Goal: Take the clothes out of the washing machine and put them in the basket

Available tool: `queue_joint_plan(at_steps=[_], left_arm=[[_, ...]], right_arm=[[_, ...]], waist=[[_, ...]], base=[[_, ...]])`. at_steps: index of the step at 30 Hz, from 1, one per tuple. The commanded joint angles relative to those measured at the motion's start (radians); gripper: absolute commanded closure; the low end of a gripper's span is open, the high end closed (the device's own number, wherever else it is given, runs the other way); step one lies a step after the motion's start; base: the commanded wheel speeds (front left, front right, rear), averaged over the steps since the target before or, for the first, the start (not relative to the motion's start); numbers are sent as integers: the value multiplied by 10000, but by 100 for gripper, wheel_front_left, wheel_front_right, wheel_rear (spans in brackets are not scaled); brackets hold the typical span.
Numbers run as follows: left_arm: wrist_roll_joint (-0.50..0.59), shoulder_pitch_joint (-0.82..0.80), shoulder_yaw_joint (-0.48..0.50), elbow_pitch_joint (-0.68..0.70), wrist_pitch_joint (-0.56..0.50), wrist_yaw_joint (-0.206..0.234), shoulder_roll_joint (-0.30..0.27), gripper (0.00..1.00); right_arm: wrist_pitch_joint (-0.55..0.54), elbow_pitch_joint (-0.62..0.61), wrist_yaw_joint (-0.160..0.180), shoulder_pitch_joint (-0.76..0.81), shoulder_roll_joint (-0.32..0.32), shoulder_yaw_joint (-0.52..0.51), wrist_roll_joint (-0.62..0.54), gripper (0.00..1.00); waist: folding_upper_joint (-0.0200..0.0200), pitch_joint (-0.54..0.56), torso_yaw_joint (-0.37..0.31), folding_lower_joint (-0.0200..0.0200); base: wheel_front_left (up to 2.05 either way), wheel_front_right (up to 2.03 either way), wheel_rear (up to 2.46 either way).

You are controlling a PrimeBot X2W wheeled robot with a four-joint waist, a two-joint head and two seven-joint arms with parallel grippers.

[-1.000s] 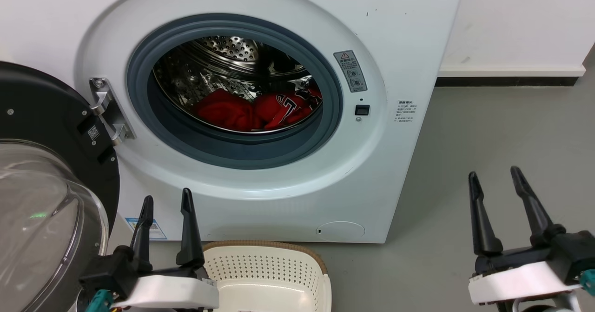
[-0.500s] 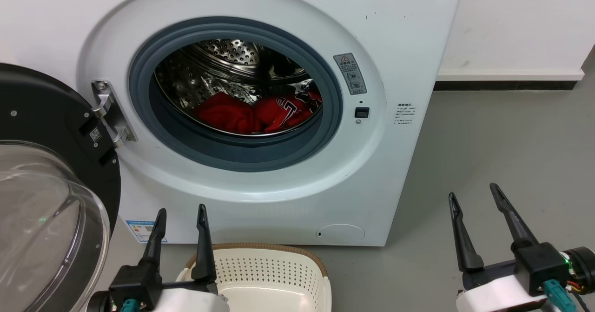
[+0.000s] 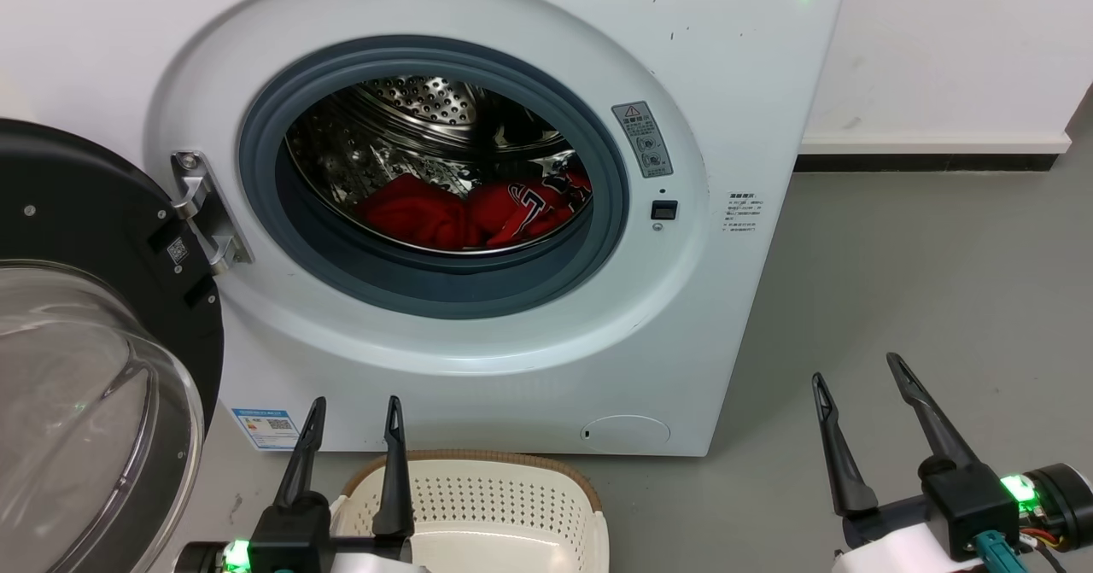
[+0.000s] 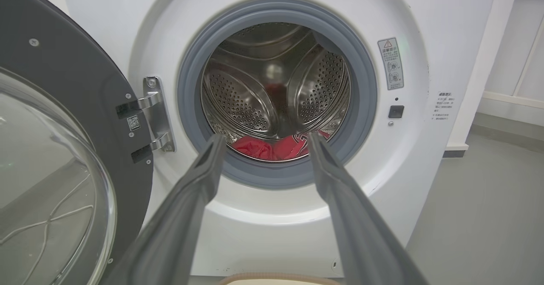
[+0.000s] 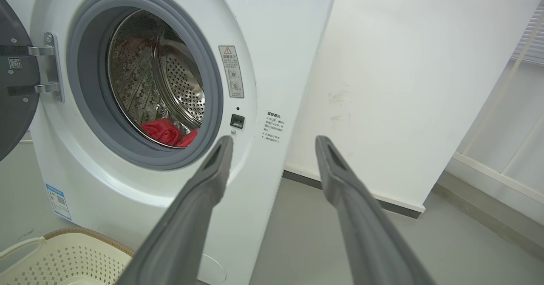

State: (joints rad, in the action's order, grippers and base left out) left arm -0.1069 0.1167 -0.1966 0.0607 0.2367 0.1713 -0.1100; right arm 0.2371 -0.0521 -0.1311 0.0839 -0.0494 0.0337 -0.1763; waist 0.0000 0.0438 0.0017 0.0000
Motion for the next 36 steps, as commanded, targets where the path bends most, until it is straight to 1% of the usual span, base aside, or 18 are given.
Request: queue_joint_plan(at_steps=[1,4,9,13,17,29,33,36], left_arm=[[159,101,-21,15,88,100,24,0],[91,201,174,10,139,103,125,0],[349,368,398,-141,239,-188,254,0],[741,391,545,-545,303,-221,336,0],[822,341,583,-709,292,-337,392,0],[870,313,715,-728,292,-482,475,0],[935,312,747,-656,291,-436,504,0],[922,365,756,-677,291,-494,516,0]], right_arm=[[82,34,6,99,-16,-47,-12,0],[120,188,5,185,-15,-87,212,0],[232,549,6,250,-13,-158,498,0],[297,800,5,264,-11,-157,557,0],[290,944,7,192,-11,-180,745,0],[285,1068,7,111,-11,-174,830,0],[285,1072,7,78,-11,-168,868,0],[285,1073,7,62,-11,-144,900,0]], waist=[[0,8,8,0],[0,32,24,0],[0,76,46,0],[0,102,47,0],[0,102,48,0],[0,119,31,0],[0,111,14,0],[0,96,-36,0]], base=[[0,0,0],[0,0,0],[0,0,0],[0,0,0],[0,0,0],[0,0,0],[0,0,0],[0,0,0]])
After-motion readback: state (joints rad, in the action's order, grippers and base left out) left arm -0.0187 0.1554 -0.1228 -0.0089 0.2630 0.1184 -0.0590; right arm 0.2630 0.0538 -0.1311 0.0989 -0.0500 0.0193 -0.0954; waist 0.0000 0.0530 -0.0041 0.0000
